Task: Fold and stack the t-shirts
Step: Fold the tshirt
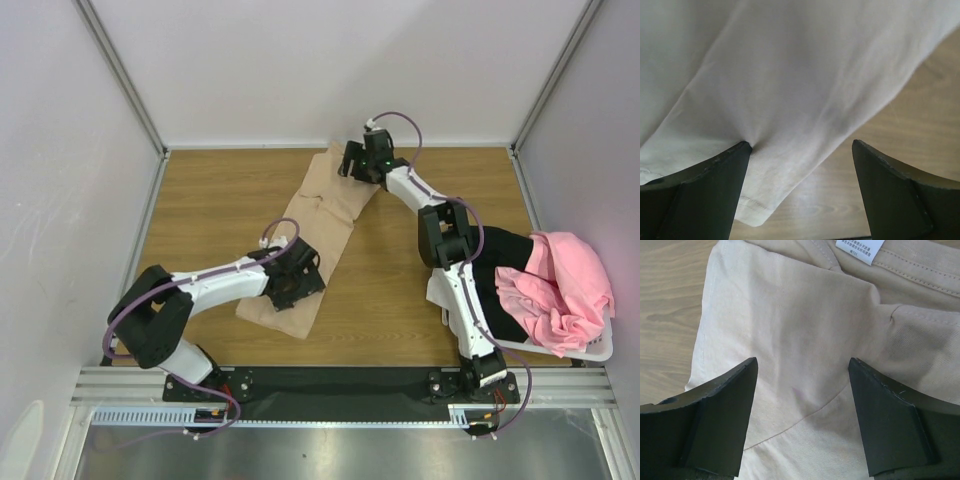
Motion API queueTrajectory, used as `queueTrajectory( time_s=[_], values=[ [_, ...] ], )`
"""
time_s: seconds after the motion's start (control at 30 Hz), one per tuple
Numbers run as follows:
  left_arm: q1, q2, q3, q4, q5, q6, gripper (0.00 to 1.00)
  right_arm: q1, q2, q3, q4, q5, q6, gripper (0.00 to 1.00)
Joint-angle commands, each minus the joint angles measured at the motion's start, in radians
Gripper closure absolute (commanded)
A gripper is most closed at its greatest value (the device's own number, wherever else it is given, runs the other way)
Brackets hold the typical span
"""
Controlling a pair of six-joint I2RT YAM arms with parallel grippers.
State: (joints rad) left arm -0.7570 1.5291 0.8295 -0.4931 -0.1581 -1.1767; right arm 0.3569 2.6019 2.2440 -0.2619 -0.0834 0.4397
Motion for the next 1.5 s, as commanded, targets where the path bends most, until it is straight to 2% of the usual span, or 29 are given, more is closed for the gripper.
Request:
queueTrajectory(
  time_s=[0.0, 0.17, 0.37, 0.4, 0.5, 0.63, 0.77, 0.87, 1.0, 1.07, 1.23, 1.4, 1.47],
  values=[
    [-0.096, 0.022, -0.052, -0.050, 0.043, -0.021, 0.09, 0.069, 0.072, 0.035, -0.102, -0.010, 0.011, 0.20],
    [-0.244, 0.049, -0.044, -0.019, 0.040, 0.052, 0.10, 0.115, 0.113, 0.109, -0.092, -0.029, 0.019, 0.19],
    [-0.311, 0.117, -0.013, 0.034, 0.051, 0.141, 0.10, 0.132, 0.184, 0.248, -0.059, -0.070, 0.045, 0.08],
    [-0.314, 0.112, -0.023, 0.040, 0.046, 0.144, 0.10, 0.132, 0.185, 0.255, -0.045, -0.064, 0.034, 0.03],
    [-0.317, 0.071, -0.056, 0.054, 0.043, 0.132, 0.10, 0.131, 0.153, 0.261, 0.006, -0.068, 0.005, 0.00],
    [-0.321, 0.020, -0.050, 0.055, 0.036, 0.189, 0.10, 0.136, 0.097, 0.301, 0.052, -0.098, -0.045, 0.00],
    [-0.324, -0.117, 0.029, -0.027, -0.059, 0.247, 0.09, 0.136, -0.015, 0.329, -0.019, -0.101, -0.070, 0.00],
    [-0.302, -0.210, 0.056, -0.097, -0.150, 0.275, 0.06, 0.136, -0.107, 0.225, -0.069, -0.072, -0.055, 0.00],
    [-0.217, -0.381, -0.003, -0.101, -0.158, 0.290, 0.05, 0.140, -0.256, 0.007, -0.071, -0.015, 0.004, 0.00],
    [-0.168, -0.431, -0.044, -0.094, -0.156, 0.298, 0.05, 0.142, -0.270, -0.076, -0.051, -0.003, 0.014, 0.00],
    [-0.085, -0.520, -0.139, -0.032, -0.109, 0.356, 0.05, 0.151, -0.191, -0.041, -0.103, 0.004, 0.025, 0.00],
    [-0.068, -0.500, -0.168, -0.027, -0.067, 0.355, 0.04, 0.162, -0.129, -0.006, -0.143, 0.066, 0.036, 0.00],
    [-0.068, -0.483, -0.211, 0.027, -0.044, 0.339, 0.05, 0.162, -0.108, -0.006, -0.137, 0.070, 0.027, 0.00]
  ],
)
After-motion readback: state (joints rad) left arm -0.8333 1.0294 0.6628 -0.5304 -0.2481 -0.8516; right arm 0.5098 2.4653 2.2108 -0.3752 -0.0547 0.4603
